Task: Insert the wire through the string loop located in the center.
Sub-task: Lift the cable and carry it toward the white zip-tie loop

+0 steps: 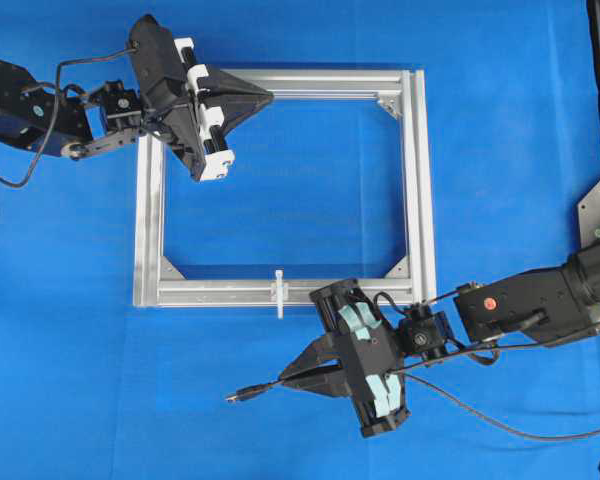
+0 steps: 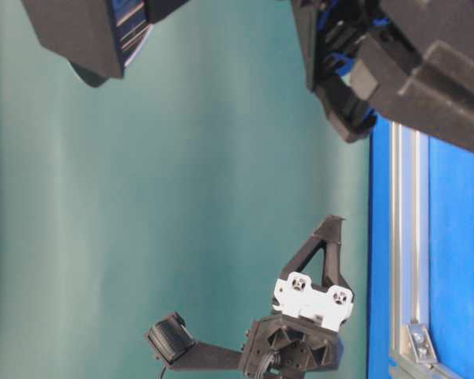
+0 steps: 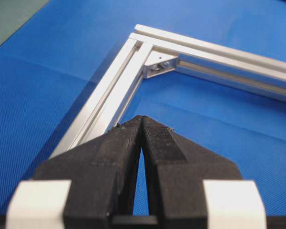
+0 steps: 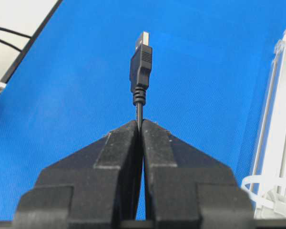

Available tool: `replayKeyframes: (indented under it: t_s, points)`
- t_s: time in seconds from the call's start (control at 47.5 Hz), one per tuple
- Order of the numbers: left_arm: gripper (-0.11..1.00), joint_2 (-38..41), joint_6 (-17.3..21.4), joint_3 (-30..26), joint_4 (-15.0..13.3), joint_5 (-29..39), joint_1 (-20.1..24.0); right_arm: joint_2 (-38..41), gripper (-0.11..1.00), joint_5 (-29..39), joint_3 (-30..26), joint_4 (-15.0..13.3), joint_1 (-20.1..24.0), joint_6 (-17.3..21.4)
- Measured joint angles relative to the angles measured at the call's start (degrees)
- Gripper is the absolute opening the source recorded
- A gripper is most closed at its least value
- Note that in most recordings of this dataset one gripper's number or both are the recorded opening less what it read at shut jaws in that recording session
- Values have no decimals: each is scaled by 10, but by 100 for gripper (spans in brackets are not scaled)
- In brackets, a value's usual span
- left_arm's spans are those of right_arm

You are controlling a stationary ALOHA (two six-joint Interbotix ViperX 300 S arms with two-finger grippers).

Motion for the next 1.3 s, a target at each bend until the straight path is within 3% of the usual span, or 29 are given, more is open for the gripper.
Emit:
replayKeyframes:
  t_s: [1.052, 1.304]
  points:
    - [0, 0, -1, 0, 1, 0, 1, 0, -3, 0, 0, 0, 0, -1]
    - [0, 0, -2, 0, 1, -1, 1, -18, -3, 0, 32, 0, 0, -1]
